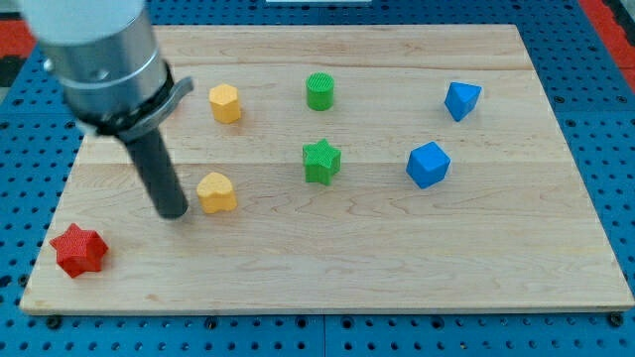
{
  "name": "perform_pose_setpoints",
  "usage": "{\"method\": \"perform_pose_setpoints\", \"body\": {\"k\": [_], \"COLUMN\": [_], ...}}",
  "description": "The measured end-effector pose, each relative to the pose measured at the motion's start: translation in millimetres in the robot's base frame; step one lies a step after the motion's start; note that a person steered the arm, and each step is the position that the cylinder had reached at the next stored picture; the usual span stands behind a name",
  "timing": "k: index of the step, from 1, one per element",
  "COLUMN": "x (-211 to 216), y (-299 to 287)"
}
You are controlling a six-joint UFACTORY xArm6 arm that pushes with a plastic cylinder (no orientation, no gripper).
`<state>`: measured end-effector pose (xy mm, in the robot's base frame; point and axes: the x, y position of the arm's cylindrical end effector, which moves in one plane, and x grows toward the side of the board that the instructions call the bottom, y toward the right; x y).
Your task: Push the yellow heart towards left bottom
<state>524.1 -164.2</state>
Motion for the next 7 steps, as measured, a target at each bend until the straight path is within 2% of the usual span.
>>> {"method": "perform_pose_setpoints", "body": {"k": [2, 3, 4, 5, 6, 7], "x": [-58.9, -70.0, -68.3, -36.4, 1.2, -0.7], "y": [11.1, 49.0, 81.9, 79.4, 50.1, 50.7]}}
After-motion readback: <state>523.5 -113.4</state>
